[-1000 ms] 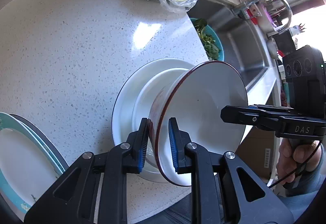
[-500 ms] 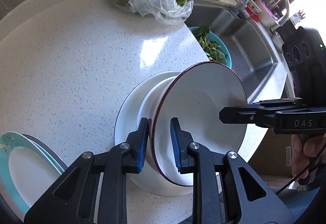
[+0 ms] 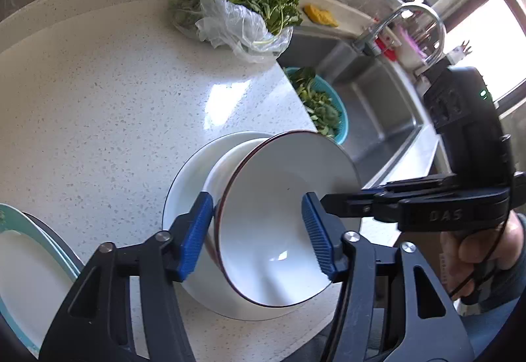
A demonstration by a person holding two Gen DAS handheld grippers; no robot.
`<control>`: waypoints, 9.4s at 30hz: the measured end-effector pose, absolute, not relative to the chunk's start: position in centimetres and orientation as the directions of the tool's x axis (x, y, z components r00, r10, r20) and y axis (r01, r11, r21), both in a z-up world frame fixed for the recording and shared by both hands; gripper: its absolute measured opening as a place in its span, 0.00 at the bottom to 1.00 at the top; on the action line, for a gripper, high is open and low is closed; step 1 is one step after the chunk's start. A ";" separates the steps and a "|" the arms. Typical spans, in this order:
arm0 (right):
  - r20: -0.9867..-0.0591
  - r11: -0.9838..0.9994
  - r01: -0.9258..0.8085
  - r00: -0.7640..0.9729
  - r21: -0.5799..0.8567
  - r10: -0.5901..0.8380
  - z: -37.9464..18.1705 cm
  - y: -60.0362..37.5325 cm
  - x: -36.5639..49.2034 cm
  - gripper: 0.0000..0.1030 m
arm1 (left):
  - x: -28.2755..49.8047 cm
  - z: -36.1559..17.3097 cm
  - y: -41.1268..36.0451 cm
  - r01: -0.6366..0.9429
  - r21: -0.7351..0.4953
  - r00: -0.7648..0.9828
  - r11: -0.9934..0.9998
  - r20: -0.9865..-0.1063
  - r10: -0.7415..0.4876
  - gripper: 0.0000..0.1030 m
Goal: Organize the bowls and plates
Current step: 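Lower the red-flower bowl into the white bowls and open both grippers, then raise both open grippers away from the bowl stack, then move both grippers to the nested bowl stack and close on its rim, then lift the nested bowl stack with both grippers toward the teal plates, then lower the bowl stack onto the teal plate stack with both grippers, then open both grippers off the bowl stack rim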
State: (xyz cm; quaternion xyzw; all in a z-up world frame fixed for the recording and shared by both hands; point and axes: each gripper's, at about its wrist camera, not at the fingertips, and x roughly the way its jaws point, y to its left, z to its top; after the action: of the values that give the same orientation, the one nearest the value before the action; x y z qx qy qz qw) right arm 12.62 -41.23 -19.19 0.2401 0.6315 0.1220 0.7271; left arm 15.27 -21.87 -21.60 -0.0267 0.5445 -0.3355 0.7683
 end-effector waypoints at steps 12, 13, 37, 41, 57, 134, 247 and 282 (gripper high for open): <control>-0.900 0.895 0.112 0.129 0.431 0.417 -19.2 -40.5 13.5 0.13 | 15.7 -20.2 -19.3 0.434 -0.484 0.260 0.760 -0.740 -0.620 0.63; -0.904 0.901 0.108 0.129 0.420 0.407 -19.1 -40.4 13.5 0.13 | 15.7 -20.2 -19.1 0.426 -0.489 0.262 0.761 -0.738 -0.621 0.63; -0.967 0.984 0.027 0.192 0.178 0.170 -17.1 -36.1 13.3 0.37 | 15.3 -20.6 -13.4 0.341 -0.551 0.268 0.762 -0.720 -0.640 0.63; -0.967 0.984 0.055 0.205 0.166 0.152 -16.8 -36.3 13.1 0.41 | 15.1 -20.4 -12.8 0.350 -0.559 0.260 0.752 -0.713 -0.651 0.63; -0.964 0.980 0.059 0.200 0.189 0.174 -17.0 -35.7 12.4 0.58 | 14.4 -21.1 -12.0 0.343 -0.572 0.223 0.745 -0.721 -0.656 0.64; -0.886 0.834 -0.431 0.143 0.345 0.441 -21.5 -40.8 14.1 0.35 | 9.1 -27.3 -18.8 0.110 -0.157 0.306 0.981 -0.934 -0.184 0.63; -0.850 0.759 -0.538 0.139 0.366 0.509 -21.3 -13.6 14.0 0.29 | 7.3 -25.7 9.7 0.013 -0.170 0.406 0.985 -0.899 -0.161 0.17; -0.895 0.860 -0.460 0.255 0.219 0.365 -20.1 -11.5 11.1 0.54 | 5.2 -25.2 10.3 0.089 -0.222 0.428 0.971 -0.872 -0.239 0.58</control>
State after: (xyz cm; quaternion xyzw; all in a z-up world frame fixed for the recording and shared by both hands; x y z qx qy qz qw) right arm 11.08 -11.49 -20.13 -0.0433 0.5517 0.2607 0.7911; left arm 5.21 10.31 -25.18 -0.0710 0.5260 -0.0973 0.8419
